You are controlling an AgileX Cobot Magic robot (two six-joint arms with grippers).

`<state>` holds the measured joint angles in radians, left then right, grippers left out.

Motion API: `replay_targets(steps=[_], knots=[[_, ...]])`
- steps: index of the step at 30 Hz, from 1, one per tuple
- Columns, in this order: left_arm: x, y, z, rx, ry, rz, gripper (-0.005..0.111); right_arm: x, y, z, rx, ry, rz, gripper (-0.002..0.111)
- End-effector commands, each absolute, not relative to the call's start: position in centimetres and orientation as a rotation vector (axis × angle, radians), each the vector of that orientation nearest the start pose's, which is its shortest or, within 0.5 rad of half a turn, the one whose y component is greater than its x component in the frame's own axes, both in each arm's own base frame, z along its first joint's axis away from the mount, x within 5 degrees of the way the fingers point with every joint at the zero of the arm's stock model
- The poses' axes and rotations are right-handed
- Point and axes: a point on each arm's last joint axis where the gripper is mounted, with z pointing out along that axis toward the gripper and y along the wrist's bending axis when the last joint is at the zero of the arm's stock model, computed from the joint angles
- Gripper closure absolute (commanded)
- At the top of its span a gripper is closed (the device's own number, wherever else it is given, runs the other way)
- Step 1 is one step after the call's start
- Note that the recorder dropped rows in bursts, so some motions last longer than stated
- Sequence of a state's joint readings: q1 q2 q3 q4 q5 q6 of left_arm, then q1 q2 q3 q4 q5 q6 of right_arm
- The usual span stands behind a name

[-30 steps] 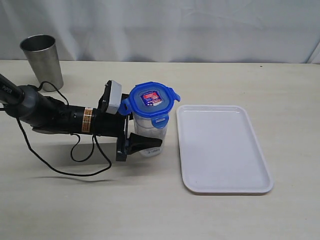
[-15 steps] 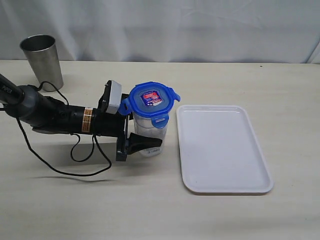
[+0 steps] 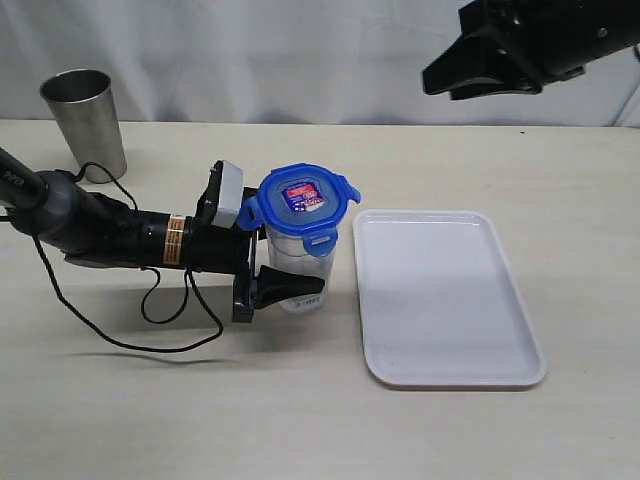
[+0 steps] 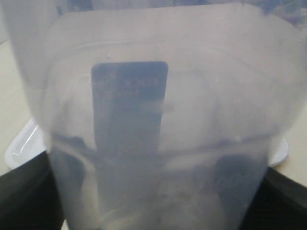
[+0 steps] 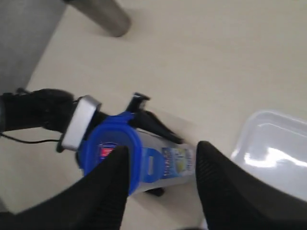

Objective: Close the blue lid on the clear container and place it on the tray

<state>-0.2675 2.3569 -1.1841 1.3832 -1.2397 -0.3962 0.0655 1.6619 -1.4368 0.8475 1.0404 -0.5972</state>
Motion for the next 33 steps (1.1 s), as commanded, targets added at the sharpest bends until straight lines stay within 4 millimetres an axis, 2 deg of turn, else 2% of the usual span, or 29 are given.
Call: replay_targets(steps=[1, 4, 9, 19, 27, 33], knots=[[35.7, -18.5, 6.2, 1.367, 1.332, -0.991, 0.107, 35.9, 10.1, 31.0, -0.567, 2.397, 1.005, 0.061], [35.7, -18.5, 6.2, 1.367, 1.332, -0.991, 0.107, 36.1, 11.6, 29.1, -0.633, 2.464, 0.986, 0.061], [35.7, -18.5, 6.2, 1.367, 1.332, -0.991, 0.107, 36.5, 13.5, 27.5, -0.65, 2.493, 0.97, 0.062], [35.7, -18.5, 6.1, 1.369, 1.331, -0.991, 0.107, 37.1, 14.9, 25.3, -0.667, 2.523, 0.947, 0.062], [35.7, -18.5, 6.1, 1.369, 1.331, -0.991, 0.107, 37.2, 14.9, 25.1, -0.675, 2.526, 0.947, 0.062], [35.7, -18.5, 6.2, 1.367, 1.332, -0.991, 0.107, 36.7, 15.9, 24.8, -0.737, 2.543, 0.916, 0.062]])
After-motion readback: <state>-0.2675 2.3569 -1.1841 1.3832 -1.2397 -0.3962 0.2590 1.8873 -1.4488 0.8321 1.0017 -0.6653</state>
